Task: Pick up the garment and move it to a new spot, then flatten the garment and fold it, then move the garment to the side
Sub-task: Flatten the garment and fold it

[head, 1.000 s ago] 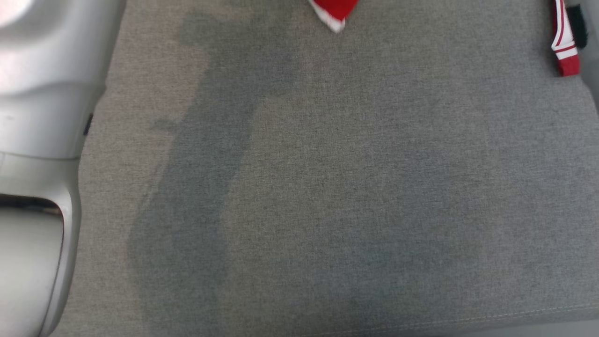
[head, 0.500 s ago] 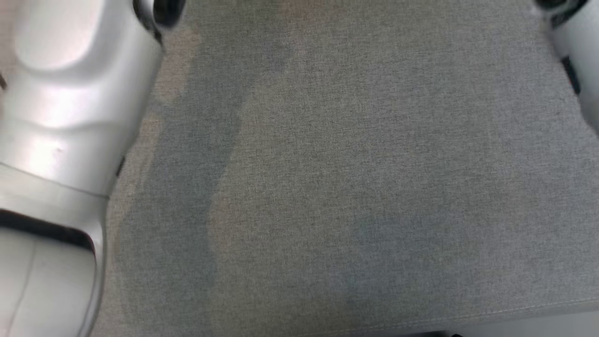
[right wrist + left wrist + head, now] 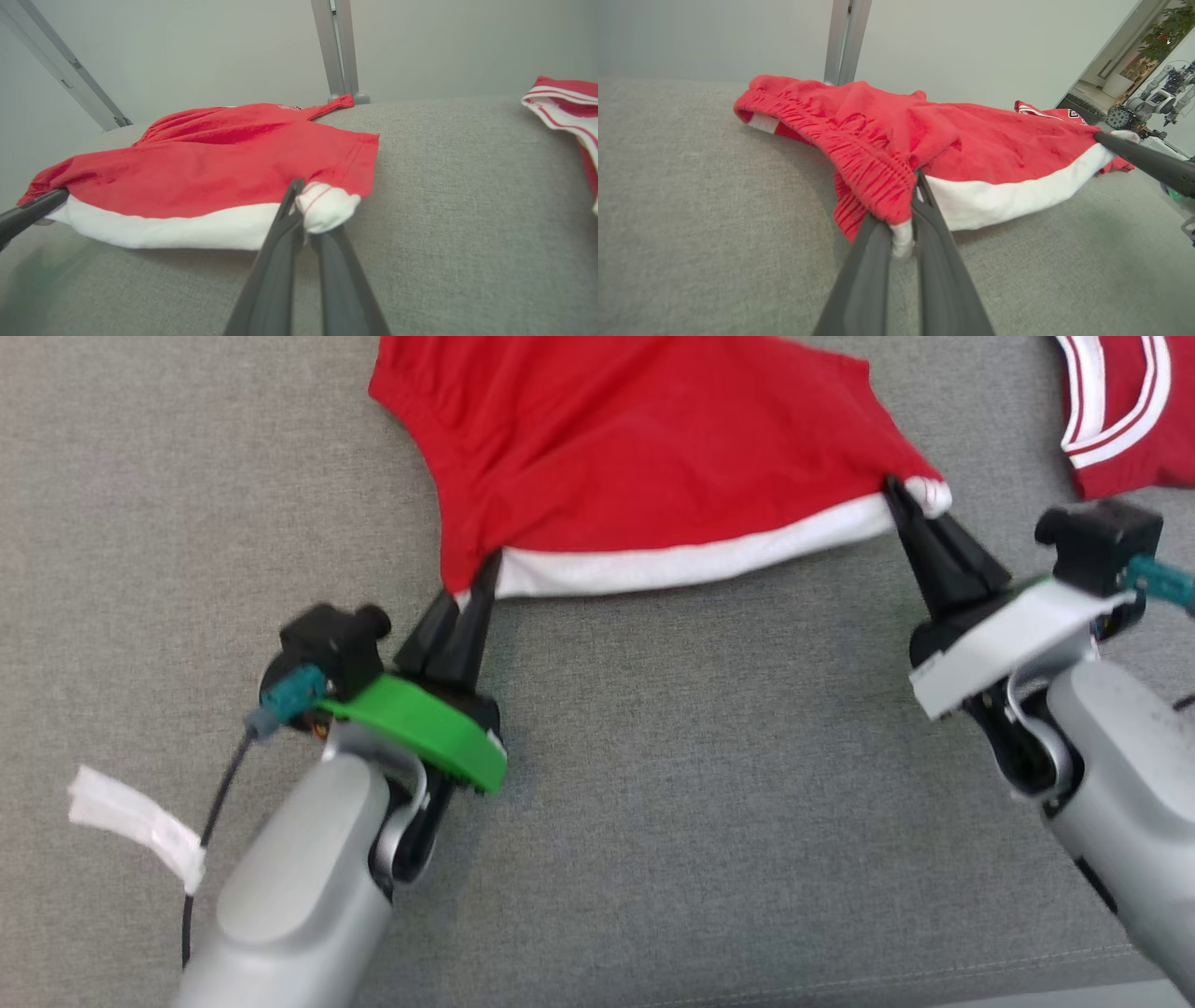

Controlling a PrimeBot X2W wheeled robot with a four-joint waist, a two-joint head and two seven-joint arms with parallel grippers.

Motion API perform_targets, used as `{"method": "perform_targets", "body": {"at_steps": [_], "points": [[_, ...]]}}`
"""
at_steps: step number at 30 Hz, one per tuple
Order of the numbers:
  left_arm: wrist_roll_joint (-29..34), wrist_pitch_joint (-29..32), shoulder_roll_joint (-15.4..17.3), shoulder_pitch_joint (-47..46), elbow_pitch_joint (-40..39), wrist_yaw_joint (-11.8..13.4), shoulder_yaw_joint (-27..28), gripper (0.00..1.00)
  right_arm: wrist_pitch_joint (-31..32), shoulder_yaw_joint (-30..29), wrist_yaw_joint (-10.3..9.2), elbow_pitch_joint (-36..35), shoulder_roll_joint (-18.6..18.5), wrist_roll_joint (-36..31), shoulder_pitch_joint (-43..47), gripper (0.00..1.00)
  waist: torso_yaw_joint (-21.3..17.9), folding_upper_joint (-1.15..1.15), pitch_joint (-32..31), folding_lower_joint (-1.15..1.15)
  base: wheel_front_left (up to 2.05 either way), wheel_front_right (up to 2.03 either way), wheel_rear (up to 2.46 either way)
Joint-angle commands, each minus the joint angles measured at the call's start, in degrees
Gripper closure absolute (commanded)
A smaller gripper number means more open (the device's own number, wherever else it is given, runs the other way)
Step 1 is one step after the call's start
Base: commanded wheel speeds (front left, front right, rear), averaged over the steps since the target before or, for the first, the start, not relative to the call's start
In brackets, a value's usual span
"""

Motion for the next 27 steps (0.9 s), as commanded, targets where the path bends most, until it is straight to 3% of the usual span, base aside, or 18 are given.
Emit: {"method": "perform_targets", "body": {"at_steps": [1, 12, 16, 21, 27], "points": [[1.24, -0.24, 0.94, 3.31, -1.22, 0.43, -0.21, 1.00, -0.13, -0.96, -0.05, -1.67, -0.20, 0.40, 3.65, 1.00, 0.04, 0.00, -2.64, 0.00, 0.00, 0.00, 0.00], [2.22, -0.20, 4.12, 22.11, -9.40, 2.63, -3.42, 1.00, -0.13, -10.80, -0.06, -12.11, -0.21, -0.86, 30.19, 1.00, 1.47, 0.00, -9.31, 0.00, 0.00, 0.00, 0.00], [1.55, 0.21, 5.08, 25.78, -13.32, 3.44, -3.93, 1.00, -0.14, -14.77, -0.06, -15.82, 1.53, -2.85, 36.59, 1.00, 1.96, 0.00, -9.64, 0.00, 0.00, 0.00, 0.00], [1.14, 0.43, 4.84, 25.69, -15.57, 4.01, -3.81, 1.00, -0.13, -17.89, -0.06, -17.04, 2.54, -5.21, 37.22, 1.00, 2.63, 0.00, -9.33, 0.00, 0.00, 0.00, 0.00], [2.63, 1.10, 3.29, 20.82, -15.47, 3.86, -4.45, 1.00, -0.14, -19.80, -0.08, -16.07, 0.66, -6.71, 29.94, 1.00, 4.19, 0.00, -6.93, 0.00, 0.00, 0.00, 0.00]]}}
